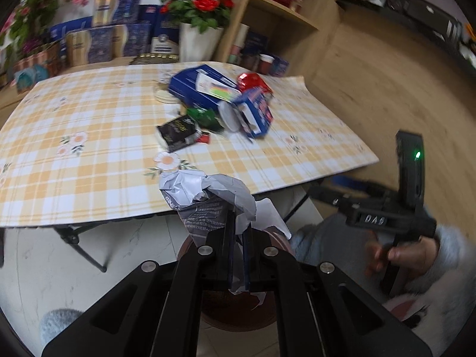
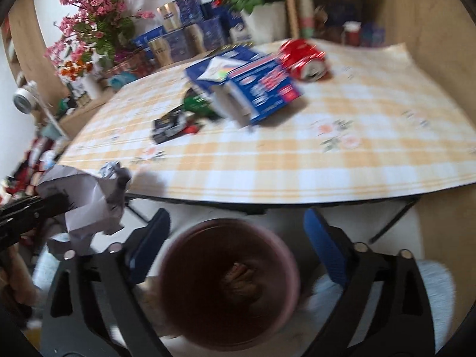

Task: Collect trash
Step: 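Carry both items down over the trash bin and open both tools to drop them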

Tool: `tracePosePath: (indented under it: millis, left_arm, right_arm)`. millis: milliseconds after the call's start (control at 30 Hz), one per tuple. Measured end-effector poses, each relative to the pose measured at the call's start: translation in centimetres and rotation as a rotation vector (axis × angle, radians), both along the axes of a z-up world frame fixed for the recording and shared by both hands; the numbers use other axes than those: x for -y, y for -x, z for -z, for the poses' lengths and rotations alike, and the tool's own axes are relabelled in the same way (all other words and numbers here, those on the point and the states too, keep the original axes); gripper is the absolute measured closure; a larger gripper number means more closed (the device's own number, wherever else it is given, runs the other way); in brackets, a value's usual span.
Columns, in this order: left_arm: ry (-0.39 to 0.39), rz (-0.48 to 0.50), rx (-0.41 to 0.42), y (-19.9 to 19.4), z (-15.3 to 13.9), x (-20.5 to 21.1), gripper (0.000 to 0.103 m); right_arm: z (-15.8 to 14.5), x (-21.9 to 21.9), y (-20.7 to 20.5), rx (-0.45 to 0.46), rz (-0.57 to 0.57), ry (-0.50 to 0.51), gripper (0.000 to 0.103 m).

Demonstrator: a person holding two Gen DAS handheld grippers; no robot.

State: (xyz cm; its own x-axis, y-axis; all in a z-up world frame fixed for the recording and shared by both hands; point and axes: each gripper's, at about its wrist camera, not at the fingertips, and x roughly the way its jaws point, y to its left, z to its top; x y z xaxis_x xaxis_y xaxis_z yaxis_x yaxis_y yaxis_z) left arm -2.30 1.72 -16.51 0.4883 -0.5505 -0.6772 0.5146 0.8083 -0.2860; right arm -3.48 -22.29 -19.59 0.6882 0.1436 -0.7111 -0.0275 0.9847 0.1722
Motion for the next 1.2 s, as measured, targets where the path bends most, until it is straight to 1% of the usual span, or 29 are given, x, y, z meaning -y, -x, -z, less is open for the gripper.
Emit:
tracePosePath:
  millis: [67, 100, 167, 233, 400, 467, 567, 700, 800, 1067, 1100, 1167, 1200]
  left_arm:
    - [-0.021, 0.033, 0.006, 0.0, 0.9, 1.0, 0.098]
    - [-0.030, 0.042, 0.009, 0.0, 1.2, 1.4, 0.098]
    - [-0.051, 0.073, 0.024, 0.1, 2.1, 2.4, 0.097]
    - [-0.081, 0.096, 0.033, 0.2, 2.9, 3.5, 0.097]
    - [-0.103, 0.166, 0.014, 0.9, 5.1, 5.1, 0.097]
    - [-0.097, 0.200, 0.020, 1.4, 5.1, 5.5, 0.097]
    - [-0.051, 0.251, 0.014, 1.9, 4.9, 5.6, 0.097]
    - [-0.004, 0.292, 0.002, 2.3, 4.7, 5.5, 0.097]
    - [-0.010, 0.279, -0.001, 2.3, 4.8, 5.5, 0.097]
    - [-0.002, 0.232, -0.112, 0.5, 6.6, 5.1, 0.096]
    - [-0.002, 0.231, -0.118, 0.4, 6.8, 5.1, 0.094]
    - [-0.008, 0.218, -0.124, 0.2, 7.0, 5.1, 0.084]
    - [-0.011, 0.209, -0.122, 0.1, 7.0, 5.0, 0.065]
  right_arm:
    - [0.0, 0.9, 0.7, 0.052, 0.043, 0.037, 0.006]
    - [0.1, 1.3, 0.8, 0.064, 0.066, 0.036, 0.006]
    - [0.7, 2.3, 0.6, 0.038, 0.125, 0.019, 0.006]
    - [1.0, 2.7, 0.4, 0.016, 0.168, 0.029, 0.006]
    - [1.7, 2.9, 0.4, -0.012, 0.188, 0.041, 0.006]
    - [1.8, 2.8, 0.4, -0.018, 0.192, 0.047, 0.006]
    - [2.0, 2.5, 0.2, -0.031, 0.201, 0.055, 0.006]
    - [2.2, 2.4, 0.0, -0.041, 0.208, 0.064, 0.006]
    - [2.2, 2.2, -0.1, -0.049, 0.202, 0.075, 0.006]
    - [2.5, 2.1, -0.1, -0.059, 0.201, 0.082, 0.006]
    - [2.6, 2.1, -0.2, -0.062, 0.202, 0.080, 0.006]
    - [2.6, 2.1, -0.2, -0.066, 0.200, 0.080, 0.006]
    - [2.7, 2.1, -0.2, -0.066, 0.198, 0.080, 0.006]
